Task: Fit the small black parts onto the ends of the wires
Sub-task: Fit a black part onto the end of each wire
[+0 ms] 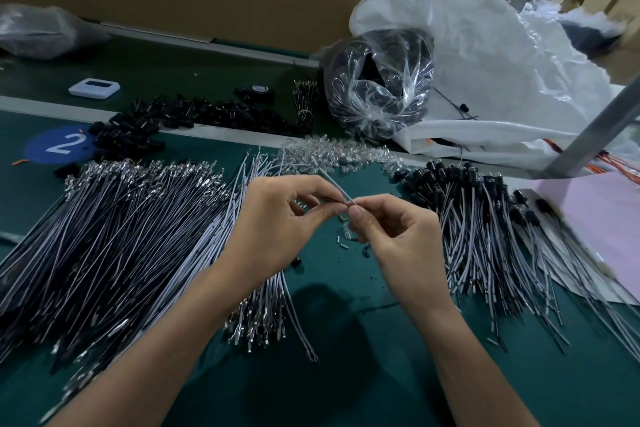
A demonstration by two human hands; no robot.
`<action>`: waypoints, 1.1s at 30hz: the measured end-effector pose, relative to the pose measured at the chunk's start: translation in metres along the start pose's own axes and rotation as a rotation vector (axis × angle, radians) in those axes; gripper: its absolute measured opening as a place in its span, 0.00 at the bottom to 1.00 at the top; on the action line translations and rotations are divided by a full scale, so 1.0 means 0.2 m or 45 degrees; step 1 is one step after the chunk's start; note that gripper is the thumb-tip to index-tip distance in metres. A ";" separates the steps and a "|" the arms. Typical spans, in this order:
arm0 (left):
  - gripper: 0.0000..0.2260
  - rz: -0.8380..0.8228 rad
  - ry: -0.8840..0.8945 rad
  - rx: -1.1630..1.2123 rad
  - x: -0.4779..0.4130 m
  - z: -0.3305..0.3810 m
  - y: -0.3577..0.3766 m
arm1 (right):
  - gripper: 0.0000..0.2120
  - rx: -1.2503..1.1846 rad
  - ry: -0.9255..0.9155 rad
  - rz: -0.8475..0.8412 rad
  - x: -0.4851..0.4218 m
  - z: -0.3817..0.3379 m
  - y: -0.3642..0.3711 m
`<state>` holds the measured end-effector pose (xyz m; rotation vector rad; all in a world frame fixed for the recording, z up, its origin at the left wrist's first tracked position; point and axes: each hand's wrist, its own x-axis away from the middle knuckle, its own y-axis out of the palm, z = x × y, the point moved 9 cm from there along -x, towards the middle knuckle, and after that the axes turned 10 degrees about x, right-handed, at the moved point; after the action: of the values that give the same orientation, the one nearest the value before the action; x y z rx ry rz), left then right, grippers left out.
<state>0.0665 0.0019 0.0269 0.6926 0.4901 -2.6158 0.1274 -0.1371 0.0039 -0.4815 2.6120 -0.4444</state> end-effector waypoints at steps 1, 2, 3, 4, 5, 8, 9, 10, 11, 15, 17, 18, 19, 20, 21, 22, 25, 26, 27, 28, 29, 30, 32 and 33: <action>0.05 -0.001 0.009 -0.005 0.00 0.00 0.00 | 0.06 0.009 0.002 -0.005 0.00 0.00 0.00; 0.05 -0.008 0.015 -0.011 0.00 0.01 0.00 | 0.06 0.009 0.005 -0.003 -0.01 0.00 -0.01; 0.05 -0.016 0.020 -0.018 0.00 0.01 0.00 | 0.05 0.004 0.004 0.006 -0.01 0.00 -0.01; 0.05 -0.019 0.024 -0.027 -0.01 0.01 0.00 | 0.04 -0.003 -0.001 0.018 -0.01 0.00 -0.02; 0.05 -0.012 0.027 -0.036 -0.01 0.02 0.00 | 0.04 -0.008 -0.009 0.030 -0.01 0.00 -0.03; 0.05 0.012 0.000 0.016 0.00 0.02 -0.01 | 0.03 0.003 -0.052 0.062 -0.01 -0.03 -0.04; 0.06 0.008 -0.033 0.071 0.00 0.00 -0.01 | 0.03 0.013 -0.071 0.075 -0.01 -0.04 -0.04; 0.06 0.001 -0.074 0.128 0.00 -0.01 -0.01 | 0.04 0.020 -0.087 0.087 -0.01 -0.04 -0.04; 0.07 -0.008 -0.117 0.173 0.00 -0.02 0.00 | 0.04 0.027 -0.101 0.098 -0.01 -0.05 -0.05; 0.06 -0.041 -0.231 0.266 0.00 -0.06 0.02 | 0.04 0.090 -0.170 0.137 0.00 -0.08 -0.06; 0.06 -0.051 -0.280 0.301 0.00 -0.07 0.02 | 0.04 0.131 -0.202 0.150 0.00 -0.09 -0.07; 0.06 -0.056 -0.312 0.325 0.00 -0.08 0.03 | 0.04 0.147 -0.214 0.153 0.00 -0.09 -0.08; 0.06 -0.063 -0.348 0.355 0.01 -0.09 0.03 | 0.04 0.163 -0.225 0.154 0.00 -0.10 -0.08; 0.06 -0.068 -0.383 0.390 0.01 -0.10 0.04 | 0.05 0.179 -0.235 0.155 0.00 -0.10 -0.08; 0.06 -0.074 -0.410 0.423 0.01 -0.10 0.05 | 0.05 0.188 -0.242 0.156 0.00 -0.11 -0.08; 0.05 -0.085 -0.429 0.455 0.02 -0.11 0.05 | 0.05 0.188 -0.244 0.156 0.00 -0.11 -0.08; 0.03 -0.127 -0.472 0.575 0.02 -0.11 0.07 | 0.05 0.131 -0.213 0.142 0.00 -0.10 -0.08; 0.03 -0.138 -0.492 0.620 0.03 -0.11 0.07 | 0.05 0.093 -0.194 0.126 0.00 -0.09 -0.08; 0.04 -0.150 -0.517 0.664 0.03 -0.12 0.08 | 0.04 0.047 -0.176 0.106 -0.01 -0.08 -0.07; 0.05 -0.170 -0.547 0.710 0.03 -0.13 0.09 | 0.04 -0.004 -0.159 0.086 -0.01 -0.08 -0.07; 0.06 -0.197 -0.579 0.759 0.04 -0.13 0.10 | 0.04 -0.060 -0.146 0.066 -0.01 -0.07 -0.06; 0.07 -0.230 -0.609 0.811 0.05 -0.14 0.12 | 0.04 -0.119 -0.133 0.043 -0.01 -0.07 -0.06; 0.07 -0.288 -0.646 0.901 0.05 -0.14 0.14 | 0.04 -0.222 -0.116 0.001 -0.01 -0.07 -0.05; 0.07 -0.308 -0.646 0.938 0.06 -0.14 0.15 | 0.04 -0.257 -0.119 -0.012 -0.01 -0.08 -0.05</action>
<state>0.0816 -0.0155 -0.0084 0.1280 -0.6010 -3.0398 0.1246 -0.1410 0.0217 -0.5662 2.5768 -0.1576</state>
